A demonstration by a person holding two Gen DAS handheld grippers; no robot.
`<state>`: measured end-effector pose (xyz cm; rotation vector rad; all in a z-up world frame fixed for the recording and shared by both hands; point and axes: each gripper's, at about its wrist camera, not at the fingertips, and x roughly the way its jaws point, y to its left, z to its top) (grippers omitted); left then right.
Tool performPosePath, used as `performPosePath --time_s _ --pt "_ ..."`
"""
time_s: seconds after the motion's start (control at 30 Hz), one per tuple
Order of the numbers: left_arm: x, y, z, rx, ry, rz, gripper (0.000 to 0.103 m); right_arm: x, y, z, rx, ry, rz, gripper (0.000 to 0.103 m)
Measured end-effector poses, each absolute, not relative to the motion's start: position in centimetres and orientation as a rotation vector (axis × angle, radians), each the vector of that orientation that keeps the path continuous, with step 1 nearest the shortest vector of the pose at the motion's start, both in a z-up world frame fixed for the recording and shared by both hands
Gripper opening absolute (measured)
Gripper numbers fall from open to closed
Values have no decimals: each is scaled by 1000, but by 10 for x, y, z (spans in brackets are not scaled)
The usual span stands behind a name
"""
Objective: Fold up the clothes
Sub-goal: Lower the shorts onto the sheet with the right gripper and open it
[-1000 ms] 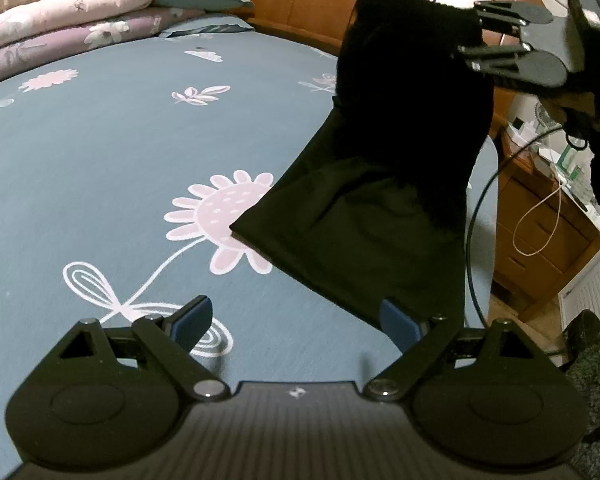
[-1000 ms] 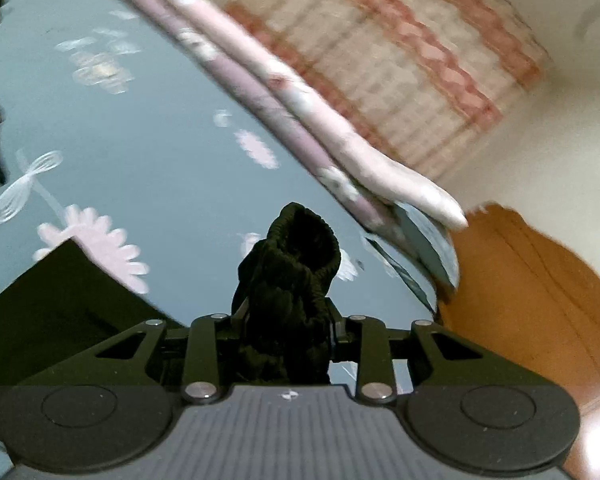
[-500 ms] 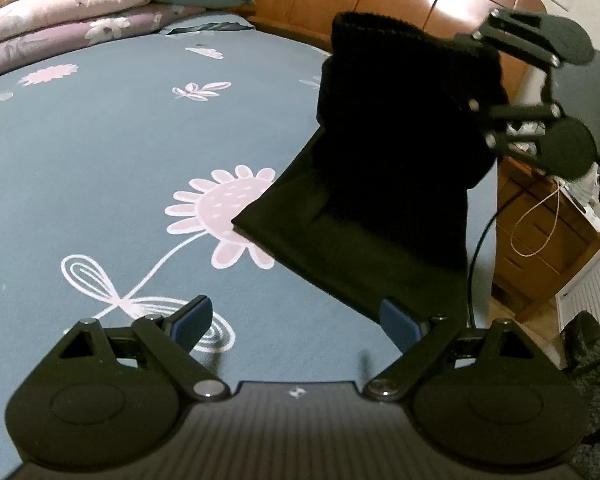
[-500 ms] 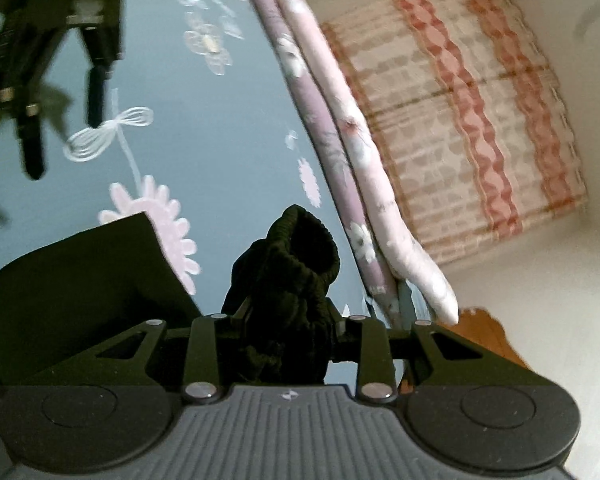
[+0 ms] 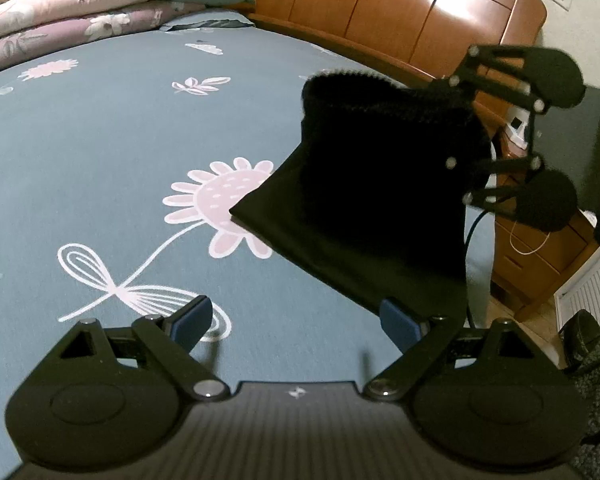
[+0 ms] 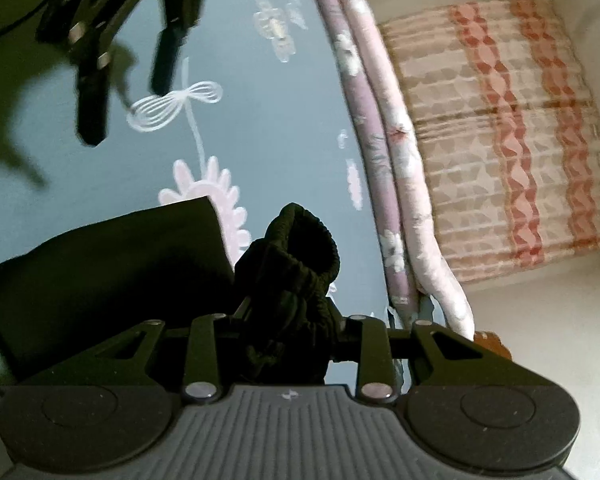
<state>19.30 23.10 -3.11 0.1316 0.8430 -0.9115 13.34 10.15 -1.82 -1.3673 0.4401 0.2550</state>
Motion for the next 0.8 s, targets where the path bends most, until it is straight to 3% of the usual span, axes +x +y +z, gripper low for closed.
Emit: performPosePath --time_s 0.07,0.37,0.43,0.8 --pt "193 232 -31 129 841 -911 91 134 104 -23 -1364 464 276 37" --pt "193 239 -31 118 838 -898 91 138 102 -17 -1217 612 365 60" --pt "192 240 -31 115 834 -897 91 140 98 -8 -1117 677 411 72" --pt "192 246 -30 104 815 -893 91 133 64 35 -599 849 563 74"
